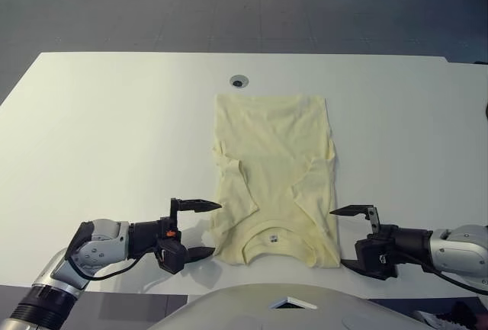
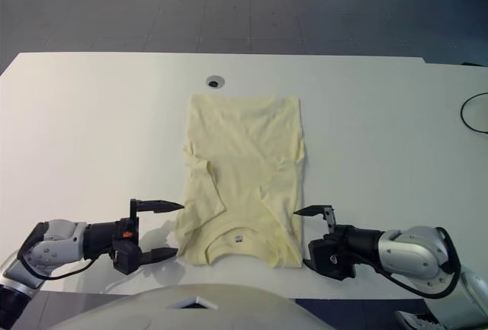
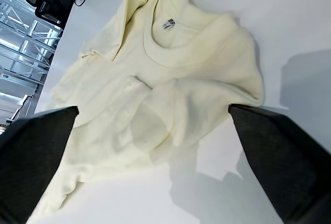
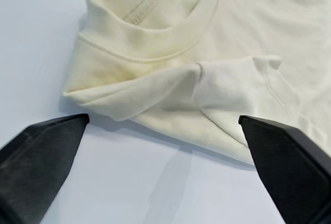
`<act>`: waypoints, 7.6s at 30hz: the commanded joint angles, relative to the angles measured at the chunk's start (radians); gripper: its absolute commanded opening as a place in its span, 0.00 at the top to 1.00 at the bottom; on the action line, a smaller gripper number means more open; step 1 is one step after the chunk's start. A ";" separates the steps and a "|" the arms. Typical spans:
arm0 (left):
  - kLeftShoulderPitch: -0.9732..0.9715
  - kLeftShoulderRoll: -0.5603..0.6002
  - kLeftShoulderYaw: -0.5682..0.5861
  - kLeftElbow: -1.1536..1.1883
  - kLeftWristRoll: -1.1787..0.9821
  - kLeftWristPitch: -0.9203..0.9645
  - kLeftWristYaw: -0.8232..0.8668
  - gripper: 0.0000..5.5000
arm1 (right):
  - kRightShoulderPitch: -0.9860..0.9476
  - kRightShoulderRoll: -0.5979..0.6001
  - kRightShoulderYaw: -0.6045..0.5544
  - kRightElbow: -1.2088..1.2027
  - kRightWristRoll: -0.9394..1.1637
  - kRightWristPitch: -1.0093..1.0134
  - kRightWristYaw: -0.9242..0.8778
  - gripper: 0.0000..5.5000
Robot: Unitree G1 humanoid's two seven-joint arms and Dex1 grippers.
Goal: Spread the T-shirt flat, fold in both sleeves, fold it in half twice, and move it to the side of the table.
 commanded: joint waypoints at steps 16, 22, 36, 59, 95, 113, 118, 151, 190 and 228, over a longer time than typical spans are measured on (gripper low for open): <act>-0.070 0.110 -0.048 0.049 0.187 -0.037 0.044 0.47 | 0.009 -0.005 0.065 -0.048 -0.038 0.092 0.002 0.06; -0.074 0.073 -0.112 0.055 0.213 -0.047 0.060 0.68 | -0.003 -0.001 0.096 -0.050 -0.044 0.101 -0.003 0.06; -0.108 0.071 -0.139 0.063 0.286 -0.039 0.118 0.77 | 0.013 -0.009 0.132 -0.051 -0.071 0.121 -0.028 0.45; -0.123 0.088 -0.198 0.088 0.336 -0.067 0.155 0.86 | 0.008 -0.024 0.094 -0.031 0.013 0.049 -0.002 1.00; 0.060 0.410 -0.067 -0.324 -0.406 0.336 -0.147 0.99 | -0.011 -0.070 -0.163 -0.019 0.605 0.146 0.284 1.00; 0.294 0.449 0.354 -0.556 -0.686 0.584 -0.349 0.99 | -0.021 -0.072 -0.322 -0.080 0.926 0.400 0.437 1.00; 0.136 0.415 0.303 -0.541 -0.732 0.712 -0.392 0.99 | -0.195 -0.112 -0.225 0.042 0.896 0.441 0.467 1.00; -0.023 0.178 0.634 -0.599 -1.253 1.404 -0.653 0.99 | -0.476 -0.076 -0.330 0.085 1.287 0.848 0.568 1.00; -0.224 0.039 0.259 -0.339 -0.986 1.480 -0.700 0.99 | -0.747 -0.038 0.189 0.324 1.073 1.023 0.598 1.00; -0.701 -0.292 0.053 0.584 -0.471 1.150 -0.653 0.99 | -1.121 0.267 0.333 1.173 0.580 0.656 0.545 1.00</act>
